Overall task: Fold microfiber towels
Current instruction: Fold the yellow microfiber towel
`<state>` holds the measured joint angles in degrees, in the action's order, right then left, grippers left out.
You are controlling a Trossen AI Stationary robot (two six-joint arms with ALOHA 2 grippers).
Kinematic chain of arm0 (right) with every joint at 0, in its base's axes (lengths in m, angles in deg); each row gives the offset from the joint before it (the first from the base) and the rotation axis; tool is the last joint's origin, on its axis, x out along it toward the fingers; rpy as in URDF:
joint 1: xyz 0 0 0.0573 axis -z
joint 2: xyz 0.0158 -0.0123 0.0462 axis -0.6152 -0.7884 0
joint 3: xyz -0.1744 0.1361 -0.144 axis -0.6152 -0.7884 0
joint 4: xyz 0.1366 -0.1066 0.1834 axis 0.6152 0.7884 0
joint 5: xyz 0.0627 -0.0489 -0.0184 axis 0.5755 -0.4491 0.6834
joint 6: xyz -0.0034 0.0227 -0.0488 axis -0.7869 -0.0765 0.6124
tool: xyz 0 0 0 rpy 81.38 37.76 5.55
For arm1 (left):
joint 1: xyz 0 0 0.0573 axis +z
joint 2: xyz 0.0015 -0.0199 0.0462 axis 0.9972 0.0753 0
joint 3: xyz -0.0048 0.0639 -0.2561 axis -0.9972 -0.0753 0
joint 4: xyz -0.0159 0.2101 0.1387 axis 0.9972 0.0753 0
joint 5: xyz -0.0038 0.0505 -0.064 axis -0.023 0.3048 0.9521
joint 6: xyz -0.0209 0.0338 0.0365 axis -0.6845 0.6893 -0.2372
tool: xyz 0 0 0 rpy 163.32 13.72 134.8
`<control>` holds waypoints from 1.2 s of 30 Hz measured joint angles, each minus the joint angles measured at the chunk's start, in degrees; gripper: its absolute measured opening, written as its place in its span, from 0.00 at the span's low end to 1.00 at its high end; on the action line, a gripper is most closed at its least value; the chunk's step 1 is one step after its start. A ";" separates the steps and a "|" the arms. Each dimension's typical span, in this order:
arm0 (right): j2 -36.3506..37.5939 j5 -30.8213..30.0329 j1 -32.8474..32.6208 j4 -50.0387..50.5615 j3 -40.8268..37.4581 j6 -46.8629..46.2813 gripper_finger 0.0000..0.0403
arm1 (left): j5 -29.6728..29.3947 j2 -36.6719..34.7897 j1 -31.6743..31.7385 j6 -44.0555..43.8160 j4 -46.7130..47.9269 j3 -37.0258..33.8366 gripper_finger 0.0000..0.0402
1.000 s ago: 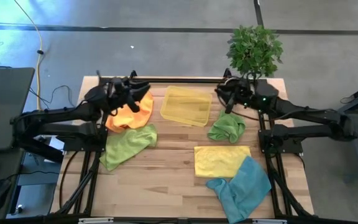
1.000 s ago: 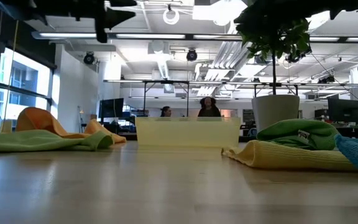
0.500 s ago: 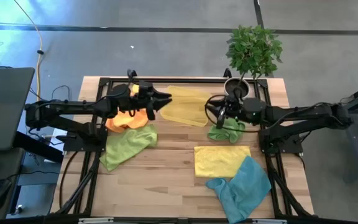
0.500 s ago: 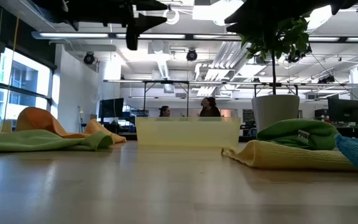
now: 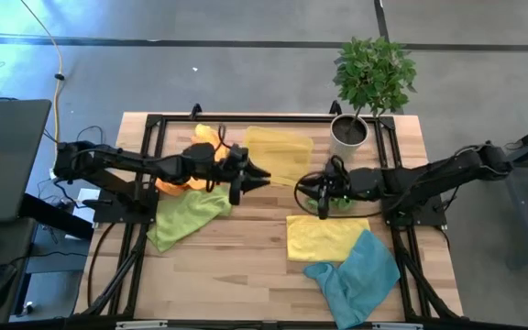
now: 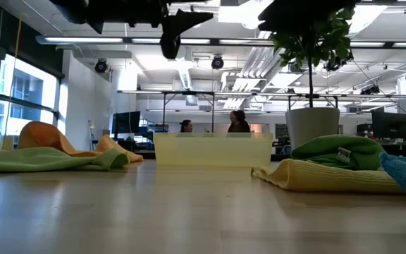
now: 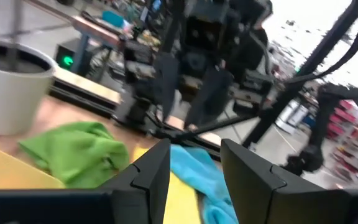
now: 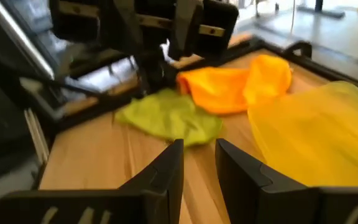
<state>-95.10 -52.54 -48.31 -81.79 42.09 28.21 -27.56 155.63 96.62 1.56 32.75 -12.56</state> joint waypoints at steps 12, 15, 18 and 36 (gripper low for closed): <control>-10.64 7.52 -5.10 50.57 24.01 -7.28 0.21 | -10.21 1.38 -9.40 -2.00 10.47 4.98 0.33; -12.97 9.35 -6.91 54.51 23.50 -10.86 0.21 | -12.86 1.38 -11.76 -3.20 15.98 6.03 0.33; -15.22 11.50 -8.66 57.18 21.88 -15.20 0.21 | -15.87 1.38 -14.27 -5.47 20.71 6.10 0.33; -29.00 17.12 -17.30 46.79 13.46 -23.16 0.21 | -17.61 1.38 -24.56 -28.82 45.47 6.14 0.33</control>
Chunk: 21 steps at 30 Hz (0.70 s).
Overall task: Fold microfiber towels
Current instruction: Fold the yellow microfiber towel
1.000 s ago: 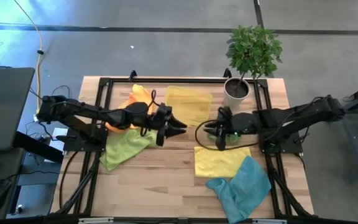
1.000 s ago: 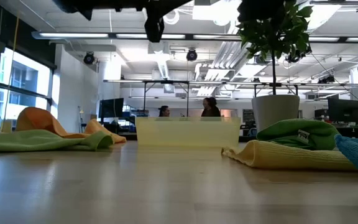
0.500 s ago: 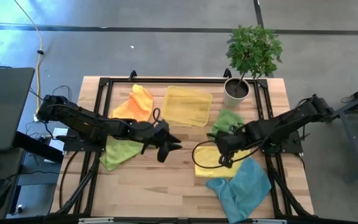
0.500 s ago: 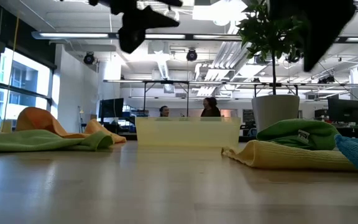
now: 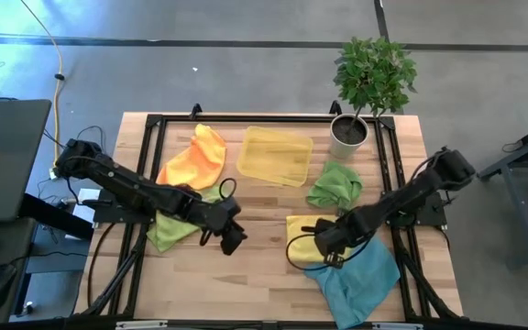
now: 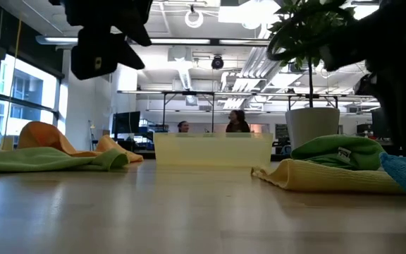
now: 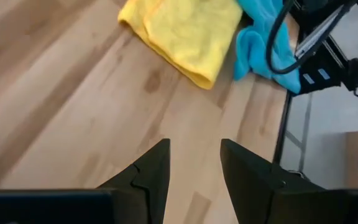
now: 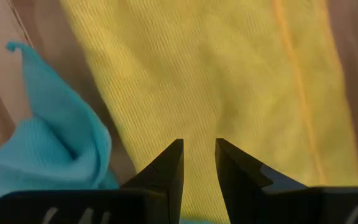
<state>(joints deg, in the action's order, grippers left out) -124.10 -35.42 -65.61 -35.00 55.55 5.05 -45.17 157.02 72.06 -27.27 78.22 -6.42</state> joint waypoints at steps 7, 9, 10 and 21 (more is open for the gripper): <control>-7.88 -1.62 0.29 -8.59 0.00 3.45 0.21 | 0.18 0.00 -2.03 -5.02 -0.13 0.00 0.33; -9.55 -1.69 0.83 -11.00 0.16 4.41 0.21 | 0.16 0.00 -2.59 -5.77 -0.13 0.00 0.33; -10.24 -1.97 1.24 -12.98 0.27 4.81 0.21 | 0.23 0.00 -2.79 -5.95 -0.13 0.00 0.33; -12.93 -17.33 9.19 -42.81 0.04 13.55 0.21 | 1.79 0.00 -4.12 -5.63 0.55 0.00 0.33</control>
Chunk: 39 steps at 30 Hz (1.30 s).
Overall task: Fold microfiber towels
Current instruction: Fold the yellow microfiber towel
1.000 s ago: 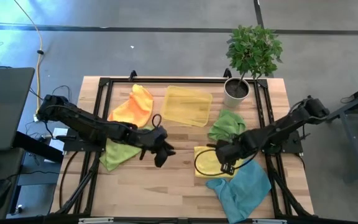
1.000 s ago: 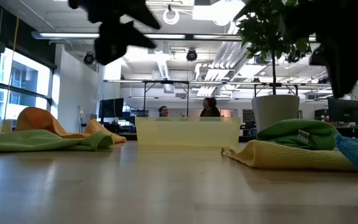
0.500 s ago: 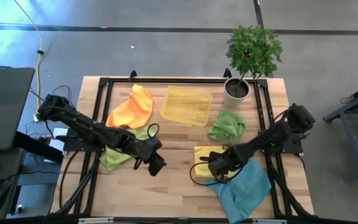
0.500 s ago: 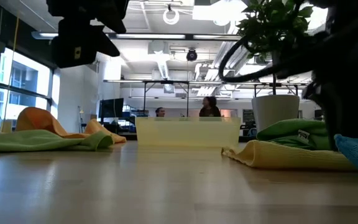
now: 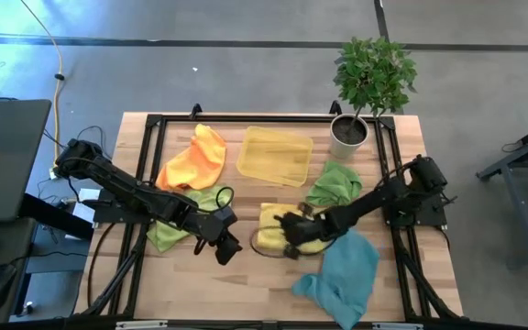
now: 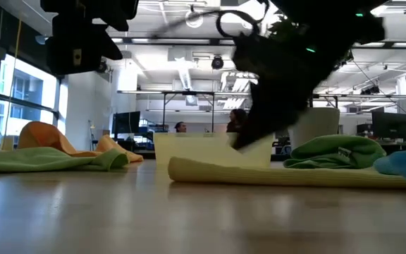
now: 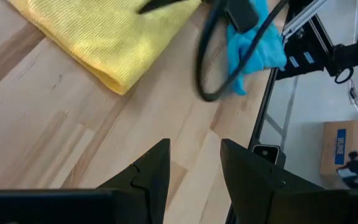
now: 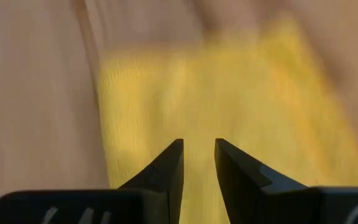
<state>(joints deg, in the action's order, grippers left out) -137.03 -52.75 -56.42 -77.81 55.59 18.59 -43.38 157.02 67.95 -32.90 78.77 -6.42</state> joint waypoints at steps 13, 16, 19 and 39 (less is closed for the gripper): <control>12.84 14.66 6.62 18.05 0.00 -2.08 0.21 | -2.73 0.00 0.99 14.58 0.06 -0.02 0.33; 16.68 16.37 5.41 28.35 0.00 -3.43 0.21 | -9.70 0.00 1.01 19.10 -0.34 -0.02 0.33; 18.05 14.96 3.57 34.38 0.00 -3.54 0.21 | -13.58 1.49 1.70 23.66 -1.81 -0.04 0.33; 11.97 11.23 1.04 40.17 -0.02 -8.54 0.21 | -11.06 24.44 8.49 28.76 -20.81 -0.04 0.33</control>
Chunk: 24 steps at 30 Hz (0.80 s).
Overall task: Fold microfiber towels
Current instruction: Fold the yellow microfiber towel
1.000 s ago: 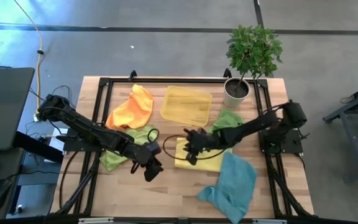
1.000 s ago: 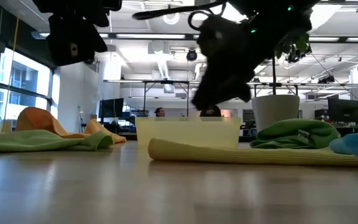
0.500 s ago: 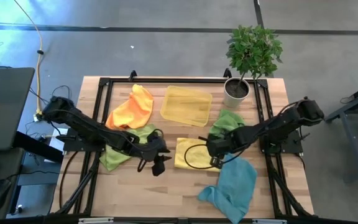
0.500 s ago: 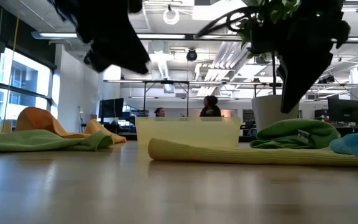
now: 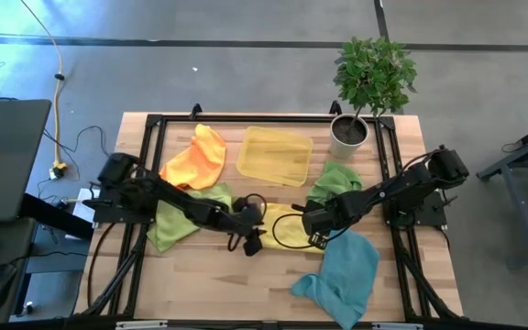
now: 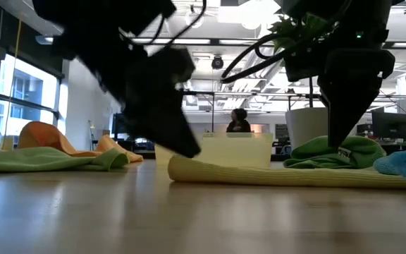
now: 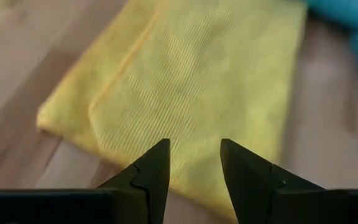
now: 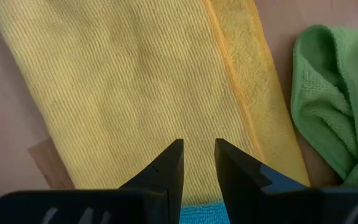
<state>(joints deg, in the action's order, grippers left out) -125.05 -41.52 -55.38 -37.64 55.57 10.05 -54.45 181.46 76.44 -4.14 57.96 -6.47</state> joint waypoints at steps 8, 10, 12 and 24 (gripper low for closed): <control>0.07 -0.03 0.00 -0.46 0.00 0.00 0.21 | 3.27 0.23 0.07 2.27 9.07 0.32 0.33; 0.07 -0.12 0.00 -1.00 0.00 0.00 0.21 | 3.36 -0.70 0.08 2.80 12.67 0.28 0.33; 0.07 -0.22 0.02 -1.86 0.00 0.00 0.21 | 3.34 -1.58 0.07 3.93 16.13 0.31 0.33; 0.09 -2.98 0.15 -6.46 0.00 0.02 0.21 | 3.99 -8.23 0.07 4.41 39.24 -0.06 0.33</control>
<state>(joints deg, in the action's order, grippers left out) -124.96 -44.49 -55.22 -44.10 55.57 10.07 -50.46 173.22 76.51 0.27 97.20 -6.53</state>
